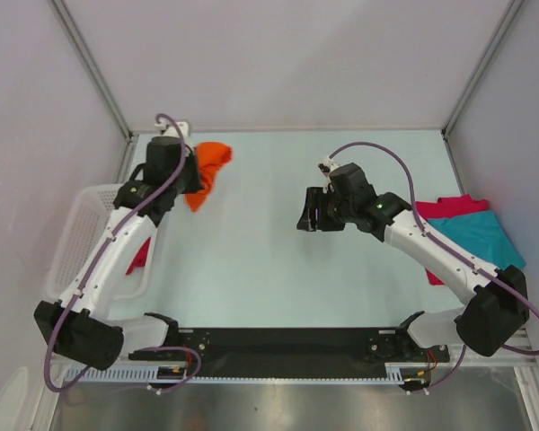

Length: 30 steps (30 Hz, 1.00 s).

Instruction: Fold and stack the t-shirts

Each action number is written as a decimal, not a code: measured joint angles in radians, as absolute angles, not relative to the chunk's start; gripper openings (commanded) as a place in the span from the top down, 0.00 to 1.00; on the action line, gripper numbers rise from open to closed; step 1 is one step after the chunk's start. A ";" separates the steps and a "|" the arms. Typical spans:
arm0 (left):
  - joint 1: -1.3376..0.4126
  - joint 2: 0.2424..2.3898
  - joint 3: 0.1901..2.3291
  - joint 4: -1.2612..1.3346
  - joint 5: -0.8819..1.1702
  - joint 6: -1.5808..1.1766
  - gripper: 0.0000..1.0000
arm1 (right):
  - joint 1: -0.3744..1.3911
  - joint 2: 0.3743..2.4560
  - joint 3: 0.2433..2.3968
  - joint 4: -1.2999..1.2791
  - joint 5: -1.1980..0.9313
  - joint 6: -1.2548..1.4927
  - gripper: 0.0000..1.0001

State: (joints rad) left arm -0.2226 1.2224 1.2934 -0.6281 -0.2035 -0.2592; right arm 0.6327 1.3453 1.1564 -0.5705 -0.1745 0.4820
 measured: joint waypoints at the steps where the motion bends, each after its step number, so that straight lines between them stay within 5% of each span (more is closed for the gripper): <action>1: -0.281 1.229 1.288 -0.619 -0.171 -0.247 1.00 | 0.635 1.345 1.156 -0.570 -0.171 0.485 0.43; 8: -0.530 1.311 1.278 -0.614 -0.081 -0.217 1.00 | 0.660 1.351 1.156 -0.566 -0.154 0.505 0.43; 30: -0.577 1.494 1.180 -0.567 -0.064 -0.305 1.00 | 0.686 1.373 1.156 -0.557 -0.105 0.543 0.43</action>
